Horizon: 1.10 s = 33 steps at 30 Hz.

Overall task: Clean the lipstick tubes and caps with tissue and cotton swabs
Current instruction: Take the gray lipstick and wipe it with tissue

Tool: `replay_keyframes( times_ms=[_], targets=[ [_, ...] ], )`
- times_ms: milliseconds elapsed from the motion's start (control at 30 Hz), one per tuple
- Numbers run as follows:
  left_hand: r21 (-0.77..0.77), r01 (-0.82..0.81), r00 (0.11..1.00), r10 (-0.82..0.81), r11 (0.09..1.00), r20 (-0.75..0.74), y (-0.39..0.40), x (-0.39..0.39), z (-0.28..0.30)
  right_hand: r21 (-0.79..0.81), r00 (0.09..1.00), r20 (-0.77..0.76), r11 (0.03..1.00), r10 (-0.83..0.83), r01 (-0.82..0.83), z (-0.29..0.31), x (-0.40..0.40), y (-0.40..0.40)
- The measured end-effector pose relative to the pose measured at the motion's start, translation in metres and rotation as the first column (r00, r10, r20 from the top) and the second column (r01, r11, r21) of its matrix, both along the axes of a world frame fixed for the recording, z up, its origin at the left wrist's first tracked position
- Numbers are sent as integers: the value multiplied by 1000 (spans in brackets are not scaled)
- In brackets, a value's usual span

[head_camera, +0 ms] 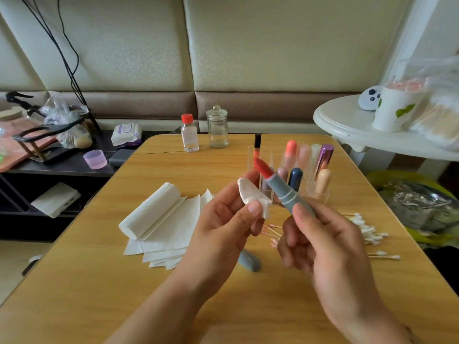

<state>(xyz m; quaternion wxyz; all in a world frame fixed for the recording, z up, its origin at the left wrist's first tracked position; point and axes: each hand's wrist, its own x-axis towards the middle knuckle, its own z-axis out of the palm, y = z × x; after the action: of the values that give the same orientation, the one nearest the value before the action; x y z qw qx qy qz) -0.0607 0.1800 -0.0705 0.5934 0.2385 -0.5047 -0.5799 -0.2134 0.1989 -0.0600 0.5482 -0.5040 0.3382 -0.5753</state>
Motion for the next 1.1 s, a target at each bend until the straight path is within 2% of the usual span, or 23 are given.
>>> replay_keyframes(
  times_ms=[100,300,400,467,633,733,833,933,1033,1100],
  targets=[
    [33,-12,999,13,999,-29,0,-3,-3,-88,996,-35,993,-83,80,0,3,3],
    [9,-83,993,82,996,86,2,-7,-8,-217,984,-158,975,-77,41,-5,6,7],
    [15,-124,983,121,992,141,3,-7,-8,-378,928,-304,921,-217,92,-6,2,3],
    [50,-94,990,88,994,107,3,-6,-8,-458,869,-383,882,-313,115,-7,0,1],
    [98,39,997,-32,994,-72,4,-6,-5,-541,795,-438,829,-420,140,-10,-4,-2],
    [100,47,993,-35,994,-113,4,-5,-5,-562,796,-453,821,-402,95,-8,-5,0],
    [65,35,995,-28,997,-99,5,-3,-3,-431,862,-451,902,-232,17,-3,-6,3],
    [28,-9,1000,10,1000,-18,5,-3,-5,-115,951,-308,992,14,-52,3,-6,2],
    [10,-7,1000,7,1000,23,5,-3,-8,134,963,-179,974,203,-181,11,-4,4],
    [15,2,1000,-2,1000,9,5,-3,-8,301,947,18,902,320,-310,16,-3,7]
  ],
)
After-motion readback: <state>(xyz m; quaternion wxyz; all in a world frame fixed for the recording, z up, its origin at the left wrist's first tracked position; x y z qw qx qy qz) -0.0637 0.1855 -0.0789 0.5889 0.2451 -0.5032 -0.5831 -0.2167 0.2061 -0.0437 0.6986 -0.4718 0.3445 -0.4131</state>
